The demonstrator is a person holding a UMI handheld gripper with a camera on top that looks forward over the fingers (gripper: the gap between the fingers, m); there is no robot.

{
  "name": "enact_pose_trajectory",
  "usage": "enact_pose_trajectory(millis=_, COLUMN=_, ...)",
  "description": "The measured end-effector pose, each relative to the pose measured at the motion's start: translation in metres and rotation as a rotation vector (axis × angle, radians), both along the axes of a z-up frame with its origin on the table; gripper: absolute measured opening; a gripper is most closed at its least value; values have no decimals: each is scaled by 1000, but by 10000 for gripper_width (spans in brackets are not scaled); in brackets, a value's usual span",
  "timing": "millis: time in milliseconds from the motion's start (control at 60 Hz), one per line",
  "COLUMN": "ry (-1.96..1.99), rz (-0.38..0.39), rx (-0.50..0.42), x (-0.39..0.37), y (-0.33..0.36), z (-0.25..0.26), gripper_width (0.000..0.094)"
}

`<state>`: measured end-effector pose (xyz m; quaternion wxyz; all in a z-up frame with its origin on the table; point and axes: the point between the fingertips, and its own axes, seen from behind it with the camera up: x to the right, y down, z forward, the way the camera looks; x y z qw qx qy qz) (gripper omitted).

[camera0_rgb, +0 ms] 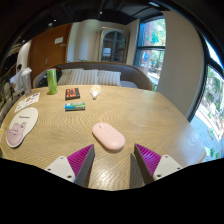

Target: Arrange mouse

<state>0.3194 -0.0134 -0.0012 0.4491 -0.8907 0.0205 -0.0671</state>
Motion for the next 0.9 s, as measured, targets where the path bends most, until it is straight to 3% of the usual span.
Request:
enact_pose_trajectory(millis=83, ry=15, rz=22, rx=-8, x=0, y=17, z=-7, gripper_width=834)
enact_pose_trajectory(millis=417, ry=139, rz=-75, rx=-39, x=33, y=70, z=-16, gripper_width=823)
enact_pose_trajectory(millis=467, ry=138, rz=-87, rx=-39, x=37, y=73, z=-16, gripper_width=746)
enact_pose_trajectory(millis=533, ry=139, rz=-108, rx=-32, x=36, y=74, z=-17, gripper_width=502)
enact_pose_trajectory(millis=667, ry=141, rz=-148, rx=-20, x=37, y=73, z=-18, gripper_width=457)
enact_pose_trajectory(millis=783, ry=214, rz=-279, rx=-19, x=37, y=58, z=-7, gripper_width=415)
enact_pose_trajectory(millis=900, ry=170, rz=-204, rx=129, x=-30, y=56, z=70, gripper_width=395)
